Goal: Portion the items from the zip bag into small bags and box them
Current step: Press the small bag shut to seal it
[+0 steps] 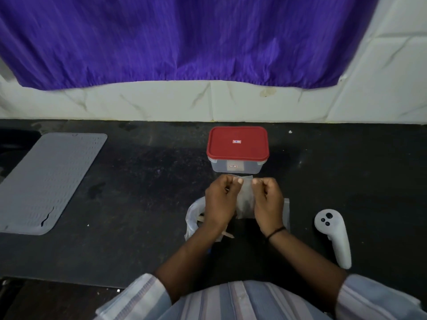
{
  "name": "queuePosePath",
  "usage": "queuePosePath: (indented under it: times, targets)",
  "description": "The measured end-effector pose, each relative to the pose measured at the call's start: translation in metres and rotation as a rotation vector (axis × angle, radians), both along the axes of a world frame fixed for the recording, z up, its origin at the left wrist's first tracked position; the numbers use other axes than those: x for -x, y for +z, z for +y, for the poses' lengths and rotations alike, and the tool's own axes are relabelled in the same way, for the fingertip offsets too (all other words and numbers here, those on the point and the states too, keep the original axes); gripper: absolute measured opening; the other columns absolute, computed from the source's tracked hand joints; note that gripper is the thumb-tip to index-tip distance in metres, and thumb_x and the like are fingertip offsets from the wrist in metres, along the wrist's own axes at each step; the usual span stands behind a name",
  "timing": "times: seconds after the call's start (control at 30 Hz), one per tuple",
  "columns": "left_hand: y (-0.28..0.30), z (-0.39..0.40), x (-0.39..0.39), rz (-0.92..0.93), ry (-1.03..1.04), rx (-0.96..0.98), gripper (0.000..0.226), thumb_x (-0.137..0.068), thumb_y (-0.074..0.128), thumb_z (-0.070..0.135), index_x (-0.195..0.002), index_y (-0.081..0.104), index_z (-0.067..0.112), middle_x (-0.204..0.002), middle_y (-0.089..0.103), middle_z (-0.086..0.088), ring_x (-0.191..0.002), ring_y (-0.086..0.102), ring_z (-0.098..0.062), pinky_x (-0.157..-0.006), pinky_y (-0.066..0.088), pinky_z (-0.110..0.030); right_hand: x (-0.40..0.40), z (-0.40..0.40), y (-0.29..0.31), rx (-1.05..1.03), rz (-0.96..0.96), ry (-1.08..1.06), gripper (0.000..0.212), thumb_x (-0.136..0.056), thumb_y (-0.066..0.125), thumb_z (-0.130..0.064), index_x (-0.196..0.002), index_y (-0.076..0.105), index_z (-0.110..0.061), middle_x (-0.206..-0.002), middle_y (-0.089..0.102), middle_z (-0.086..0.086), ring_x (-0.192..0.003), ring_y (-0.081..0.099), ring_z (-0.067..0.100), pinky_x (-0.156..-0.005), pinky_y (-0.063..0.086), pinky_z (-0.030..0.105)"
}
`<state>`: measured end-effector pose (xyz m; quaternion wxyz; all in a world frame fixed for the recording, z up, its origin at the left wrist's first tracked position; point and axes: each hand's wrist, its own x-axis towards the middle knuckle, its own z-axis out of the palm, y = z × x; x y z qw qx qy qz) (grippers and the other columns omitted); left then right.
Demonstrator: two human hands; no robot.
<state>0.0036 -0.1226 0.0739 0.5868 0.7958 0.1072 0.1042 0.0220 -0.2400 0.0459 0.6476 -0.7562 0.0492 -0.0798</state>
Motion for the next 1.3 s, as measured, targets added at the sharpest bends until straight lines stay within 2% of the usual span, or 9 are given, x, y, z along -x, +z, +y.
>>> queuePosePath:
  times: [0.1,0.23,0.33,0.4,0.5,0.8,0.93,1.03,1.3]
  targets:
    - [-0.012,0.003,-0.026,0.193,-0.02,-0.091,0.028,-0.093,0.067,0.031,-0.072,0.068,0.012,-0.066,0.07,-0.003,-0.064,0.069,-0.021,-0.067,0.059,-0.047,-0.024,-0.013,-0.015,0.154,0.014,0.002,0.019,-0.098,0.053,-0.028,-0.088,0.057,-0.013,-0.077,0.059,-0.006,-0.068,0.052,0.0,-0.062,0.045,0.02]
    - [-0.021,0.003,-0.053,0.318,-0.056,-0.372,0.039,-0.09,0.068,0.035,-0.065,0.06,0.006,-0.071,0.071,-0.011,-0.07,0.07,-0.026,-0.074,0.058,-0.042,-0.044,-0.02,-0.035,0.407,0.084,0.08,0.019,-0.1,0.047,-0.024,-0.085,0.055,-0.016,-0.078,0.06,-0.002,-0.072,0.056,0.012,-0.056,0.04,0.019]
    - [-0.027,0.004,-0.064,0.409,-0.098,-0.486,0.03,-0.09,0.066,0.037,-0.091,0.064,0.007,-0.1,0.07,-0.014,-0.098,0.067,-0.03,-0.086,0.051,-0.036,-0.051,-0.02,-0.042,0.608,0.069,0.105,0.019,-0.099,0.047,-0.028,-0.088,0.057,-0.017,-0.086,0.058,-0.002,-0.078,0.056,0.014,-0.064,0.046,0.03]
    - [-0.029,0.004,-0.069,0.457,-0.114,-0.56,0.039,-0.091,0.065,0.038,-0.111,0.062,0.005,-0.116,0.065,-0.016,-0.111,0.062,-0.034,-0.092,0.047,-0.037,-0.054,-0.02,-0.044,0.718,0.077,0.122,0.022,-0.098,0.047,-0.034,-0.089,0.057,-0.017,-0.089,0.055,-0.002,-0.079,0.054,0.015,-0.066,0.046,0.033]
    - [-0.03,0.002,-0.073,0.492,-0.138,-0.649,0.042,-0.093,0.063,0.039,-0.117,0.059,0.005,-0.122,0.062,-0.018,-0.115,0.06,-0.036,-0.094,0.047,-0.038,-0.055,-0.022,-0.047,0.821,0.096,0.157,0.022,-0.097,0.048,-0.037,-0.09,0.054,-0.017,-0.092,0.052,0.0,-0.08,0.054,0.018,-0.064,0.043,0.032]
    - [-0.028,0.001,-0.072,0.447,-0.162,-0.667,0.048,-0.092,0.063,0.048,-0.113,0.057,0.006,-0.117,0.063,-0.015,-0.11,0.061,-0.034,-0.091,0.049,-0.04,-0.043,-0.049,-0.035,0.735,0.001,0.068,0.013,-0.097,0.05,-0.025,-0.1,0.06,-0.017,-0.101,0.055,0.004,-0.085,0.057,0.022,-0.07,0.05,0.038]
    - [-0.025,0.001,-0.069,0.427,-0.164,-0.628,0.053,-0.088,0.064,0.056,-0.111,0.057,0.008,-0.111,0.065,-0.011,-0.105,0.063,-0.029,-0.084,0.047,-0.035,-0.023,-0.084,-0.042,0.931,0.136,0.064,0.038,-0.092,0.058,-0.032,-0.125,0.057,-0.014,-0.118,0.053,0.012,-0.104,0.055,0.031,-0.082,0.05,0.04]
    - [-0.023,0.002,-0.068,0.441,-0.168,-0.594,0.055,-0.086,0.066,0.057,-0.111,0.056,0.009,-0.111,0.065,-0.01,-0.105,0.063,-0.029,-0.082,0.046,-0.033,-0.01,-0.099,-0.049,1.04,0.222,0.094,0.049,-0.091,0.059,-0.042,-0.132,0.052,-0.015,-0.122,0.053,0.012,-0.109,0.052,0.031,-0.086,0.048,0.04]
    - [-0.016,0.004,-0.062,0.452,-0.186,-0.655,0.054,-0.087,0.064,0.057,-0.114,0.056,0.011,-0.114,0.064,-0.011,-0.108,0.062,-0.031,-0.087,0.049,-0.037,-0.019,-0.102,-0.052,0.837,0.313,0.103,0.048,-0.087,0.068,-0.03,-0.129,0.054,-0.013,-0.122,0.062,0.01,-0.113,0.056,0.031,-0.092,0.049,0.043]
